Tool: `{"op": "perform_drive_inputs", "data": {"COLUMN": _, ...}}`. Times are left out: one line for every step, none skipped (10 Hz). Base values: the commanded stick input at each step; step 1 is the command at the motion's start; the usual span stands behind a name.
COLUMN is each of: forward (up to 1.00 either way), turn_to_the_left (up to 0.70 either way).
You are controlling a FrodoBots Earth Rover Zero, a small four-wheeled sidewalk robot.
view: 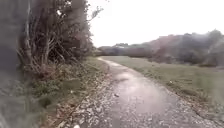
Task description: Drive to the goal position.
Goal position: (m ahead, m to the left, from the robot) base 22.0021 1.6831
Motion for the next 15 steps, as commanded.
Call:
{"op": "perform_drive_inputs", "data": {"forward": 0.7, "turn_to_the_left": 0.0}}
{"op": "perform_drive_inputs", "data": {"forward": 0.7, "turn_to_the_left": 0.0}}
{"op": "perform_drive_inputs", "data": {"forward": 0.7, "turn_to_the_left": -0.21}}
{"op": "perform_drive_inputs", "data": {"forward": 0.7, "turn_to_the_left": -0.34}}
{"op": "perform_drive_inputs", "data": {"forward": 0.7, "turn_to_the_left": -0.29}}
{"op": "perform_drive_inputs", "data": {"forward": 0.7, "turn_to_the_left": -0.23}}
{"op": "perform_drive_inputs", "data": {"forward": 0.7, "turn_to_the_left": -0.18}}
{"op": "perform_drive_inputs", "data": {"forward": 0.7, "turn_to_the_left": -0.13}}
{"op": "perform_drive_inputs", "data": {"forward": 0.7, "turn_to_the_left": -0.08}}
{"op": "perform_drive_inputs", "data": {"forward": 0.7, "turn_to_the_left": -0.03}}
{"op": "perform_drive_inputs", "data": {"forward": 0.7, "turn_to_the_left": 0.0}}
{"op": "perform_drive_inputs", "data": {"forward": 0.7, "turn_to_the_left": 0.0}}
{"op": "perform_drive_inputs", "data": {"forward": 0.7, "turn_to_the_left": 0.0}}
{"op": "perform_drive_inputs", "data": {"forward": 0.7, "turn_to_the_left": 0.0}}
{"op": "perform_drive_inputs", "data": {"forward": 0.7, "turn_to_the_left": 0.0}}
